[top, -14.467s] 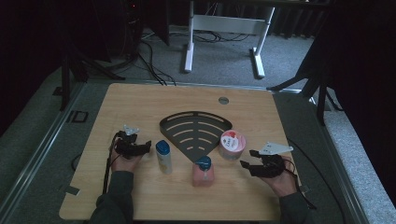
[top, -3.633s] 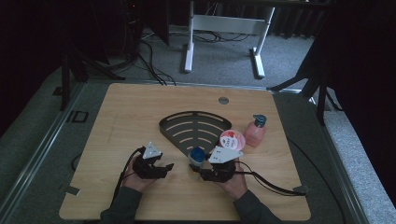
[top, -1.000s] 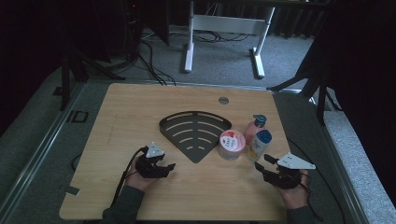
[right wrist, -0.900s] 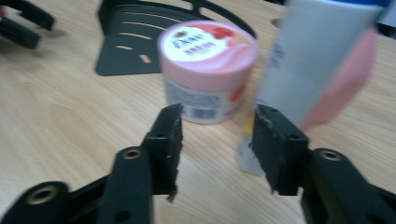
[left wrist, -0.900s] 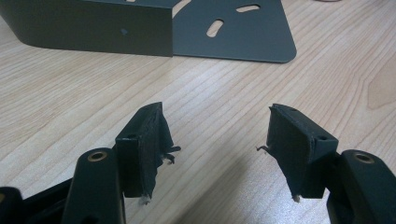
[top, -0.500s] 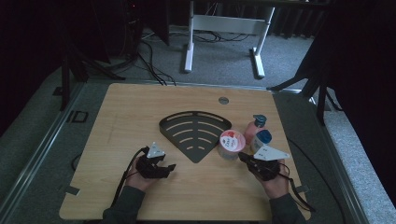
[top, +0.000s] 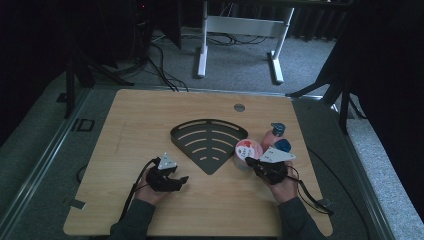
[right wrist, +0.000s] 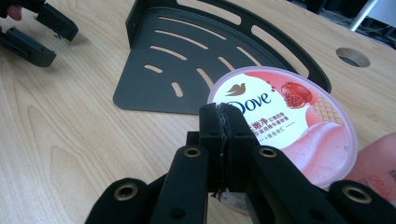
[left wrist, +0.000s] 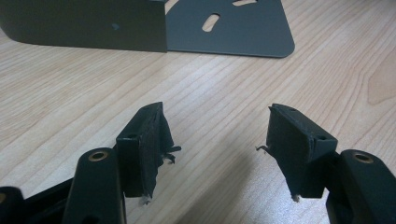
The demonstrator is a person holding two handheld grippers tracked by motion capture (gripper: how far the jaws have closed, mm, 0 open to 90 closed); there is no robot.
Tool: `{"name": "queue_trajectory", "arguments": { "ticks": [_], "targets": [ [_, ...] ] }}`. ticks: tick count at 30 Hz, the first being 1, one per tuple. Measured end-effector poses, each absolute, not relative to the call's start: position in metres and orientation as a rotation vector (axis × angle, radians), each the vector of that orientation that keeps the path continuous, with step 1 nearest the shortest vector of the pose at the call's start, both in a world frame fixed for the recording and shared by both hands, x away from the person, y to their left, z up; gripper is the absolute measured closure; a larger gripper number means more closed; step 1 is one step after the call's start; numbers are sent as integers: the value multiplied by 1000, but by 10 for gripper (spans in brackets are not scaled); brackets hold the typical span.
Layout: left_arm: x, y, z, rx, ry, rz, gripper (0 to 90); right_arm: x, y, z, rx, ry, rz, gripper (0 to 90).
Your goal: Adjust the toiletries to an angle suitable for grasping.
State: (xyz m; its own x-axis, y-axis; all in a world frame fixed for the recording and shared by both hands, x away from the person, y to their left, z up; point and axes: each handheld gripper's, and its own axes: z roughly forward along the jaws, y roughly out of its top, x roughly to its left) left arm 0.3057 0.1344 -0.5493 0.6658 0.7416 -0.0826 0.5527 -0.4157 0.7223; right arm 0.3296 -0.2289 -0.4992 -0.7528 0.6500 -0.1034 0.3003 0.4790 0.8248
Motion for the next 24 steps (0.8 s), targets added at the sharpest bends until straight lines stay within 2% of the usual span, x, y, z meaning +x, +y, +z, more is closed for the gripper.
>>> {"name": "queue_trajectory", "arguments": {
  "ticks": [24],
  "targets": [
    [306,134,-550,2134,996,317,369,334,-224,-499,817,2379,1220,900]
  ]
}}
